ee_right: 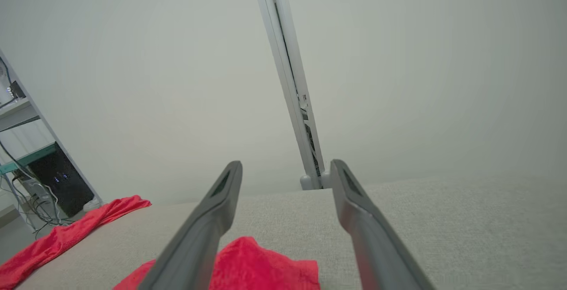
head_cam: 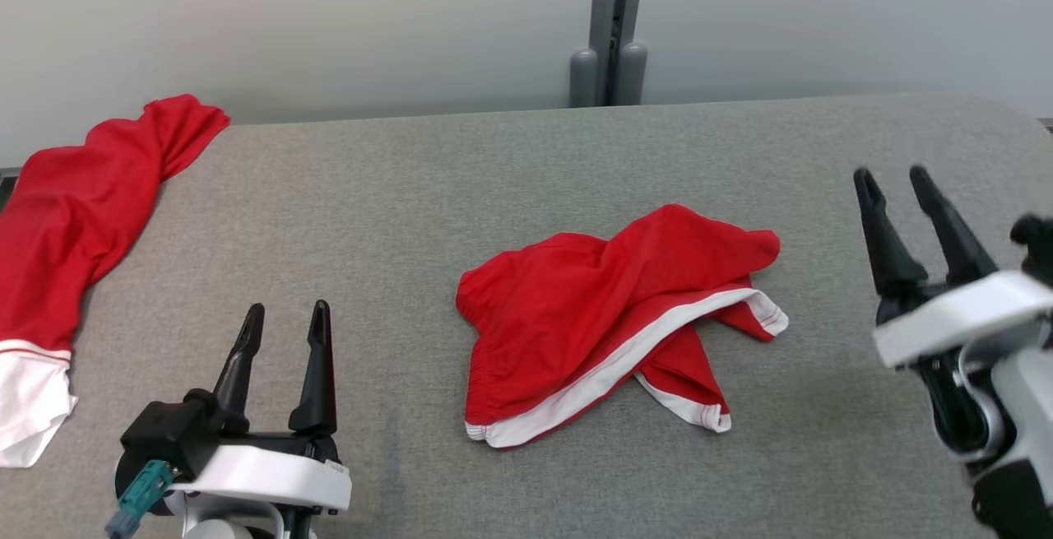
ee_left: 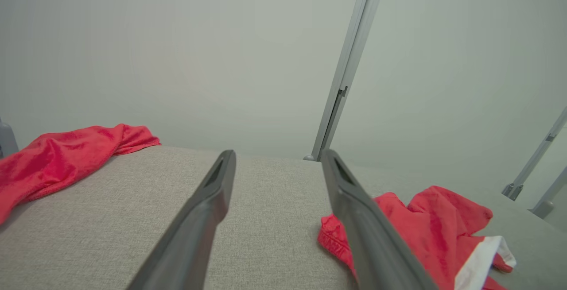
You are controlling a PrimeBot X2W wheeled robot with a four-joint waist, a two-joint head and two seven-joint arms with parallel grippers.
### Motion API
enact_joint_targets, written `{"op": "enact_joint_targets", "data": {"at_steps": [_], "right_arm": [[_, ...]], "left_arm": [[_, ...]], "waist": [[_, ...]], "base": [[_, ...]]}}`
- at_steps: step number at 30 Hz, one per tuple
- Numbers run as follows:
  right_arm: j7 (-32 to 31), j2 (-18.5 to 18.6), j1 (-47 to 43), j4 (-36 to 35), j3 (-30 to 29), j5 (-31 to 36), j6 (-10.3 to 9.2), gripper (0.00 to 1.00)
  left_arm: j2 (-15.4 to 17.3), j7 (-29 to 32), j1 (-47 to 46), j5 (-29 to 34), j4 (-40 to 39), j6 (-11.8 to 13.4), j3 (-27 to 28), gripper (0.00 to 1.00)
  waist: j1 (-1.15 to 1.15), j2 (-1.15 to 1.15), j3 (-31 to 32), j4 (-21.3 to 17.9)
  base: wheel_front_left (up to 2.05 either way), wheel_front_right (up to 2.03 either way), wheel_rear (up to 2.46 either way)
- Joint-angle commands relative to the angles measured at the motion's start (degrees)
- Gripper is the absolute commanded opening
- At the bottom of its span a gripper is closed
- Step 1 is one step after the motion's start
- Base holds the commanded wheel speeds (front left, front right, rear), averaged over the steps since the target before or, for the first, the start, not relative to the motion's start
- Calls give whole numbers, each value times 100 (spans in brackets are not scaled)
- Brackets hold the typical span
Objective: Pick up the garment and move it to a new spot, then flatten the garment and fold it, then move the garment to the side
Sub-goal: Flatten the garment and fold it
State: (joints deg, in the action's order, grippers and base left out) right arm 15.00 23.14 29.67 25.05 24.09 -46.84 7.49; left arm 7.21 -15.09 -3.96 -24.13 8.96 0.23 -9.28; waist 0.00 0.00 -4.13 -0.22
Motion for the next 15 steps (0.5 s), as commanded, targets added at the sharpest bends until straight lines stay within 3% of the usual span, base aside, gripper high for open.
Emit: {"op": "enact_joint_targets", "data": {"at_steps": [1,7,15], "right_arm": [[24,-127,-371,-219,-303,269,1,100],[24,-680,-1506,-1005,-1153,1078,1,100],[26,-1043,-2128,-1262,-1544,1804,1,100]], "left_arm": [[-17,-11,94,86,-100,-13,113,100],[-192,-11,300,305,-371,-76,433,100],[-335,-11,540,573,-401,-208,610,100]], "waist": [[0,0,38,-88],[0,0,59,-167],[0,0,74,-237]], "base": [[0,0,0],[0,0,0],[0,0,0]]}}
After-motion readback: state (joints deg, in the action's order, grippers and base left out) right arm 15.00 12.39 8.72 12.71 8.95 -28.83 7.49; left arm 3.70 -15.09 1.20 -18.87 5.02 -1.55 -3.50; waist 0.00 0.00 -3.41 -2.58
